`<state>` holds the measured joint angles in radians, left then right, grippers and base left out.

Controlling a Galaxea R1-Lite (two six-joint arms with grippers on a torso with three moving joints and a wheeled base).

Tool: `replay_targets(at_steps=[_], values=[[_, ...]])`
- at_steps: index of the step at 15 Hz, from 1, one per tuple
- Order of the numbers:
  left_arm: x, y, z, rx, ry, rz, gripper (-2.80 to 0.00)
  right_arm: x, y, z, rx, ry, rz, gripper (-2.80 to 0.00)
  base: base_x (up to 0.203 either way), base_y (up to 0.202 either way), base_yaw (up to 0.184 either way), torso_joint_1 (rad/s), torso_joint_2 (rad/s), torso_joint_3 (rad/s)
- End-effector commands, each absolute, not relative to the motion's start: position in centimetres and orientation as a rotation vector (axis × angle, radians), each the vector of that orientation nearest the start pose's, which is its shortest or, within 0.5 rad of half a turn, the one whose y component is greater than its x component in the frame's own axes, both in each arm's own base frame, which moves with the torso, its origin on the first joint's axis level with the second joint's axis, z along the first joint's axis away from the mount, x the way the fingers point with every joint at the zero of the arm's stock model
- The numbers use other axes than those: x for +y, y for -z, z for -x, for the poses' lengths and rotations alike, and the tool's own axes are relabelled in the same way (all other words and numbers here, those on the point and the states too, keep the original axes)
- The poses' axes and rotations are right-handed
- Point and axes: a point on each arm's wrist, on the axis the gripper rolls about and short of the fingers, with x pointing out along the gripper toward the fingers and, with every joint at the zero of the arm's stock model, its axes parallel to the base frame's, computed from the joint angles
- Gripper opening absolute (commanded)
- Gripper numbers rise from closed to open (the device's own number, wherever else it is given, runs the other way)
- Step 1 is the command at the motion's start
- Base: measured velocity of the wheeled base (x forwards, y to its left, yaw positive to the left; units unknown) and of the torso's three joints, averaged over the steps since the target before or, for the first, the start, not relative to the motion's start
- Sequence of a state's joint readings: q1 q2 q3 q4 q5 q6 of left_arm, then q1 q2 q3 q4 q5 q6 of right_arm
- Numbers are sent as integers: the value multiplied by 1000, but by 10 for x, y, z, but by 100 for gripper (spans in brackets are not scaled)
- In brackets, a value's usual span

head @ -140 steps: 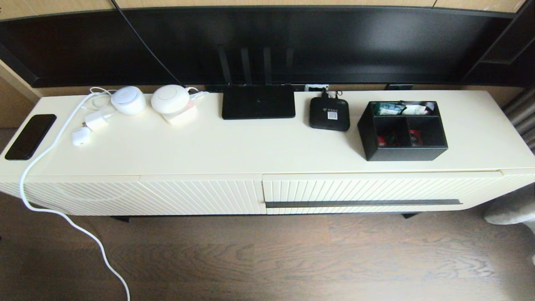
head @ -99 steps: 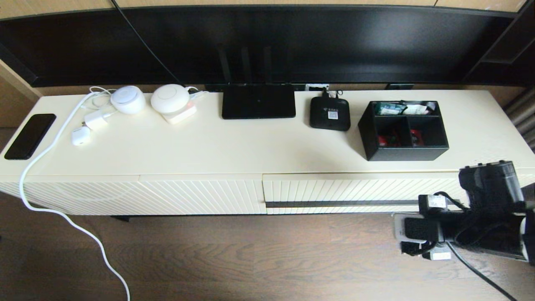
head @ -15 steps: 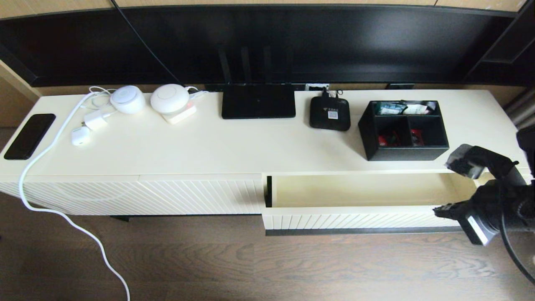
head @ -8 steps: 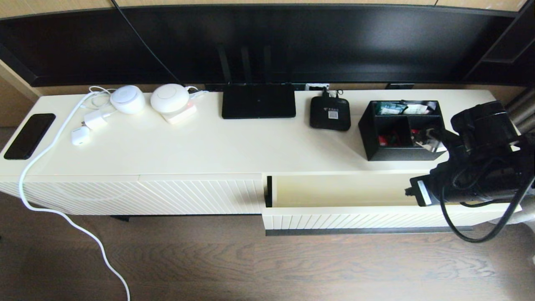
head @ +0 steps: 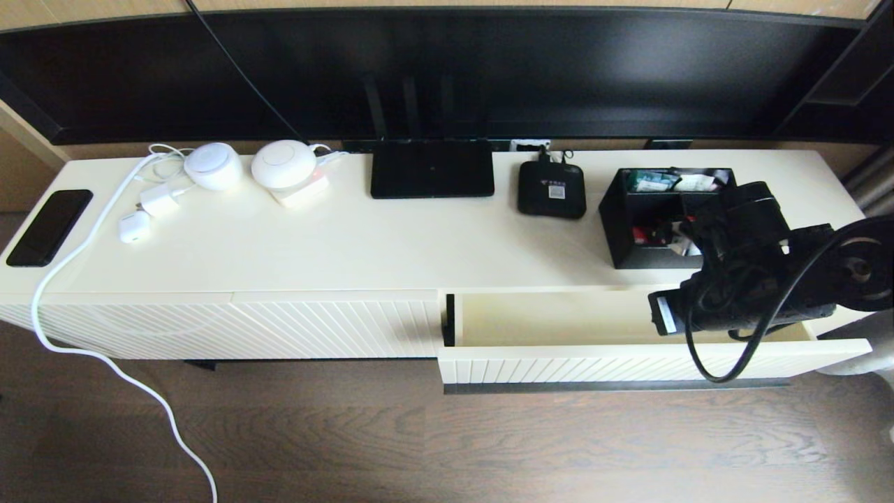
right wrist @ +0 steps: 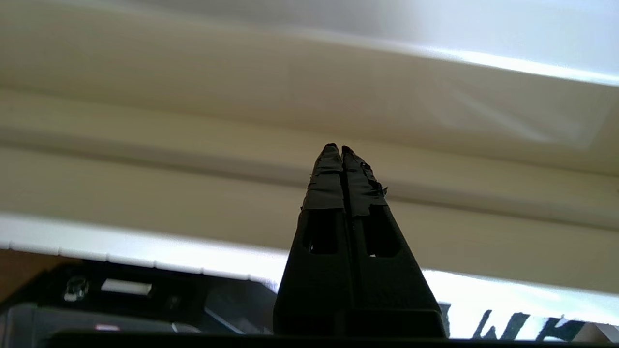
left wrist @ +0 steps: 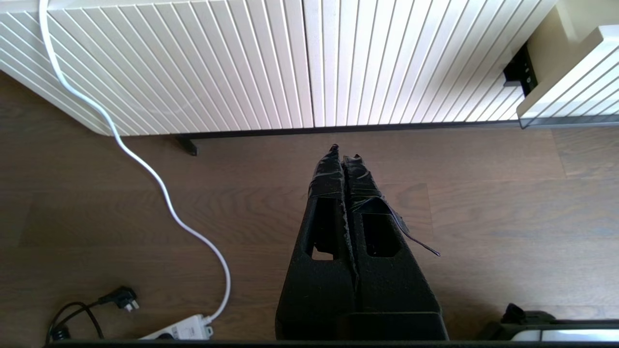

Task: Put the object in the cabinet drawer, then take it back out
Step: Open the drawer

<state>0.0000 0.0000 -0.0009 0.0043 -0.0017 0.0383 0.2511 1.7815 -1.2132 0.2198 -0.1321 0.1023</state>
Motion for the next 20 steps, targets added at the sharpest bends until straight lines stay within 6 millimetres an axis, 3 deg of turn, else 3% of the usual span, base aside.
replay_targets(at_steps=[1, 8, 14, 20], values=[[0, -75, 23, 3, 2, -38, -280, 80, -186, -322, 787, -71, 55, -280, 0, 0, 0, 0, 0, 0], [0, -75, 23, 3, 2, -38, -280, 81, -180, -332, 794, -26, 76, -280, 0, 0, 0, 0, 0, 0], [0, -75, 23, 3, 2, -38, -280, 79, -175, -319, 919, -13, 78, -280, 0, 0, 0, 0, 0, 0], [0, -75, 23, 3, 2, -38, -280, 78, -157, -305, 1036, -16, 78, -280, 0, 0, 0, 0, 0, 0]])
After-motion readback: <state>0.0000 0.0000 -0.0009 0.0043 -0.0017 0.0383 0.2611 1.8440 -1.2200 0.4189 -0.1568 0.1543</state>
